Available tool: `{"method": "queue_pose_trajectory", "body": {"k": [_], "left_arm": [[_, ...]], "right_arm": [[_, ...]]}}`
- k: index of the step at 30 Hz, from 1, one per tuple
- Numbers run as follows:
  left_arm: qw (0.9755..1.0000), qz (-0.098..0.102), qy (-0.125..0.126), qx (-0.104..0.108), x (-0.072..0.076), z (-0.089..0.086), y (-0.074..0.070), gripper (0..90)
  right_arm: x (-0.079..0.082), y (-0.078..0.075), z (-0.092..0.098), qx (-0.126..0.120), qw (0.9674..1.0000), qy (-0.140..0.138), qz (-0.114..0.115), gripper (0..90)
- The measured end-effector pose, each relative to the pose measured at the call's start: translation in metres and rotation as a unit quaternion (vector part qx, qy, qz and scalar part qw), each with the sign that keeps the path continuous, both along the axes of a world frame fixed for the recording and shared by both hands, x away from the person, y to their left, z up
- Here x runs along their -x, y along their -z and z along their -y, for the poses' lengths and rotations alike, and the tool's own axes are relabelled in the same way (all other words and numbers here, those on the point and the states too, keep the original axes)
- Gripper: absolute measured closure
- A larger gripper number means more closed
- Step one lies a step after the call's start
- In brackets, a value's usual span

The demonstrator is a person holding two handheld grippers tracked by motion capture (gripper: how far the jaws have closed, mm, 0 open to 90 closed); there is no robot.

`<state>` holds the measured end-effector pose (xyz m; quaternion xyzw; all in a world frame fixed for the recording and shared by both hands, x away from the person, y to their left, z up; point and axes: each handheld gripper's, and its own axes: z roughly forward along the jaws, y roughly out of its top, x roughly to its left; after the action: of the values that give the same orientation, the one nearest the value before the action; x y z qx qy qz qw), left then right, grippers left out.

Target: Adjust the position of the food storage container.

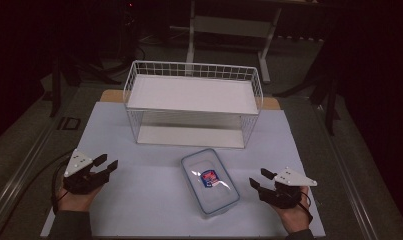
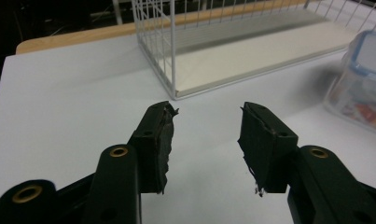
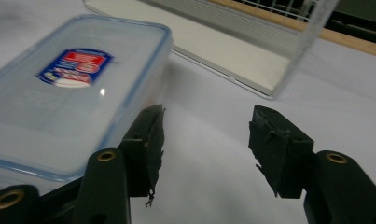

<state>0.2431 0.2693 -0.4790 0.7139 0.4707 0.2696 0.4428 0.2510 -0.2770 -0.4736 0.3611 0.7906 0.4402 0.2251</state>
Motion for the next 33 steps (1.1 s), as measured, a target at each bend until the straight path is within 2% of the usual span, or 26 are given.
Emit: {"method": "queue_pose_trajectory", "body": {"k": [5,7,9,12,16,17,18,19,21,24,26,28,33], "left_arm": [[1.0,-0.006,-0.002,0.006,-0.001,-0.003,0.002,53.5],[1.0,0.001,-0.003,0.009,0.0,-0.006,0.001,53.3],[0.9999,0.003,-0.006,0.01,0.0,-0.007,0.0,53.3],[0.9999,0.004,-0.012,0.011,0.0,-0.009,0.001,52.5],[0.9999,0.002,-0.013,0.006,-0.001,-0.009,0.002,51.4],[0.9999,0.002,-0.013,0.006,-0.001,-0.009,0.002,51.2],[0.9999,0.003,-0.011,0.005,-0.002,-0.008,0.002,51.2],[0.9999,0.002,-0.011,0.004,-0.002,-0.008,0.002,50.8],[0.9999,0.002,-0.011,0.002,-0.003,-0.008,0.003,50.9],[0.9999,0.002,-0.011,0.002,-0.003,-0.008,0.003,50.8],[0.9999,0.002,-0.012,0.002,-0.003,-0.008,0.003,50.7],[0.9999,0.003,-0.013,0.003,-0.002,-0.009,0.003,50.5],[0.9999,0.002,-0.011,0.001,-0.003,-0.008,0.004,50.2]], "right_arm": [[0.003,-0.003,-0.009,-0.004,0.9999,-0.011,0.002,47.2],[0.006,-0.008,-0.019,-0.007,0.9995,-0.03,0.008,48.7],[0.008,-0.009,-0.023,-0.008,0.9993,-0.036,0.009,49.6],[0.013,-0.011,-0.039,-0.02,0.9976,-0.067,0.007,53.6],[0.02,-0.009,-0.061,-0.007,0.9949,-0.1,0.002,62.0],[0.02,-0.009,-0.061,-0.007,0.9949,-0.1,0.002,62.0],[0.021,-0.009,-0.066,-0.006,0.9942,-0.108,0.0,67.3],[0.024,-0.009,-0.076,-0.009,0.9927,-0.121,-0.004,80.5],[0.027,-0.008,-0.084,-0.015,0.9915,-0.129,-0.009,89.6],[0.033,-0.006,-0.099,-0.005,0.989,-0.148,-0.011,89.9],[0.038,-0.005,-0.109,0.004,0.9861,-0.166,-0.011,89.9],[0.044,-0.004,-0.119,0.012,0.9829,-0.183,-0.014,89.9],[0.057,0.004,-0.142,0.05,0.9744,-0.218,-0.022,89.8]]}}
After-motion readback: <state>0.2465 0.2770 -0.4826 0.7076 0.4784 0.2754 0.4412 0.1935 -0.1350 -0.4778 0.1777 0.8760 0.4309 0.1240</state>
